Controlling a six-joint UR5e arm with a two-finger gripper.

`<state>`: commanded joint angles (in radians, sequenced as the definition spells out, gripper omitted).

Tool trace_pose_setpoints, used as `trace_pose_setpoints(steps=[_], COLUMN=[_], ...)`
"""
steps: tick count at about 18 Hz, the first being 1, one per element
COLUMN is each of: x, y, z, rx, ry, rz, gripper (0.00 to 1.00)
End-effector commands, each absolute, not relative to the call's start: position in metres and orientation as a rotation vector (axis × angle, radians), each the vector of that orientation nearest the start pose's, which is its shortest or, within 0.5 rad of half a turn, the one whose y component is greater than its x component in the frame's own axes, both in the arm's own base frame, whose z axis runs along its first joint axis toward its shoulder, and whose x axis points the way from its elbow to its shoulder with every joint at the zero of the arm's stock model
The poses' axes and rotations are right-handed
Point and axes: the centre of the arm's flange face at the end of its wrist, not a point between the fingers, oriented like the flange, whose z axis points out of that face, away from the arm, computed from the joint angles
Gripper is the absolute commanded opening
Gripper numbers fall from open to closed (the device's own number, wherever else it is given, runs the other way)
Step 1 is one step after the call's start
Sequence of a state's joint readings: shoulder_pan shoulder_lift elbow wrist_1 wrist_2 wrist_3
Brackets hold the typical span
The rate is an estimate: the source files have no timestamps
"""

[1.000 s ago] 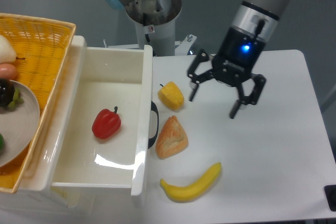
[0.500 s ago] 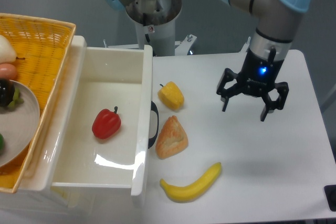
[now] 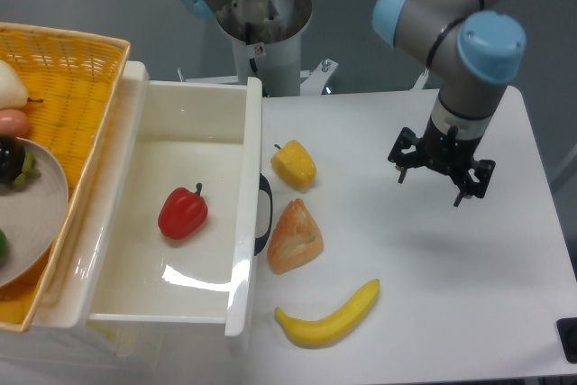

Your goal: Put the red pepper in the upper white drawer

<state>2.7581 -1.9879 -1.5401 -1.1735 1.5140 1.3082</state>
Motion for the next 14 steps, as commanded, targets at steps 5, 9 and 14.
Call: trace_pose_setpoints(steps=[5,9,14], x=[-0.561,-0.562,-0.562], y=[0.337,0.329,0.326], z=[0.298,0.289,0.275], rx=[-3.048,-3.017,-3.096], ry=[0.445,0.674,0.694], rz=[-0.013,-0.036,-0.058], gripper=[1.0,1.0,1.0])
